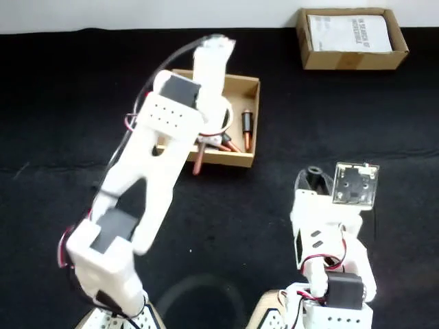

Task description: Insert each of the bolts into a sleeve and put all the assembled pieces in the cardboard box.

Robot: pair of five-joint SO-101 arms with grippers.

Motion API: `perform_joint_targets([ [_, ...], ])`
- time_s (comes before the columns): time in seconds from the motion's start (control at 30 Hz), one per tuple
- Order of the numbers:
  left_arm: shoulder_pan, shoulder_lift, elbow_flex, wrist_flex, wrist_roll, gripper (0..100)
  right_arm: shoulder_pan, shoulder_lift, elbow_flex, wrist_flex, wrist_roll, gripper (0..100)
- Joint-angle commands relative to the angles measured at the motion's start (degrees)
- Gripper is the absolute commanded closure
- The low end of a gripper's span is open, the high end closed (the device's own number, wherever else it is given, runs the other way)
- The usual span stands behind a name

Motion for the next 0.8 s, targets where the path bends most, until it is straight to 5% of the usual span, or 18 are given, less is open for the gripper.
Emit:
perform_joint_targets([
  [0.0, 5.8, -12.5, -5.5, 0.4, -0.3, 99, -4.3, -0.3, 0.3, -5.1, 0.1, 99.1],
  [0.2, 10.2, -24.1, -2.9, 3.9, 0.0, 99, -11.6, -0.3, 0.3, -6.0, 0.1, 99.1],
  [0.43, 10.0, -37.1, 15.5, 7.5, 0.1, 99, -14.8, -0.3, 1.6, -5.9, 0.1, 99.1],
  [0.77, 10.0, -67.1, 54.1, -10.9, -0.4, 99, -17.4, -0.3, 5.7, -6.2, 0.1, 99.1],
])
